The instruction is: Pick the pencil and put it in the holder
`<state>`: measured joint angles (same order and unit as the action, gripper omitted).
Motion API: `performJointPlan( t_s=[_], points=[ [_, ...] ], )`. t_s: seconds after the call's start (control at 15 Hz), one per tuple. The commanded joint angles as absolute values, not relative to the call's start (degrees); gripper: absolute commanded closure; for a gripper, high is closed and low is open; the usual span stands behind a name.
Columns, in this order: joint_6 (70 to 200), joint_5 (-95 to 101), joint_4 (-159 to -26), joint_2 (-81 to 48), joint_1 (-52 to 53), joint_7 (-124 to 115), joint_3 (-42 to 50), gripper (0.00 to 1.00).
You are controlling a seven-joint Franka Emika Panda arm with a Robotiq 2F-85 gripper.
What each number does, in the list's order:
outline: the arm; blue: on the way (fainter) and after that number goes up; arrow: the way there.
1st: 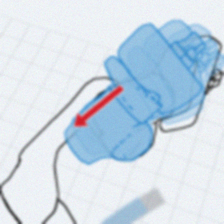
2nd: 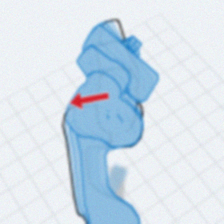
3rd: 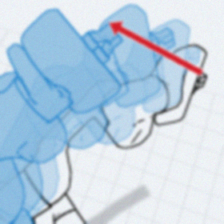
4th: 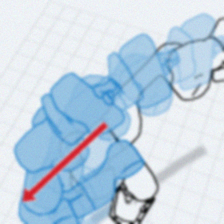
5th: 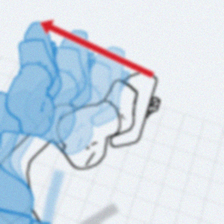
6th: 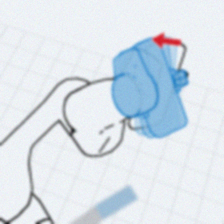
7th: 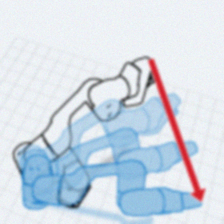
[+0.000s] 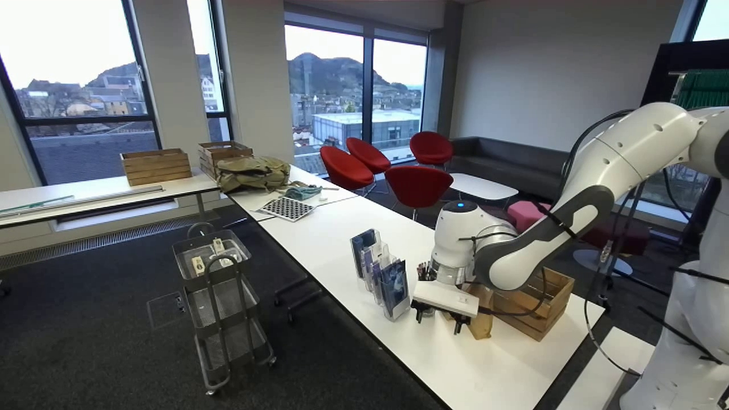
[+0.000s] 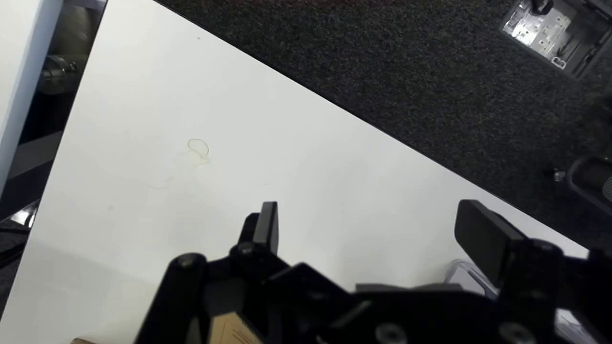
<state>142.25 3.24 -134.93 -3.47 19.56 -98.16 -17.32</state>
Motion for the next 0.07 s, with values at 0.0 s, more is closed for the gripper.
performJointPlan(
  t_s=[0.0],
  points=[
    [142.1,3.1,-134.9,-3.4,19.6,-98.0,-17.3,0.0]
  ],
)
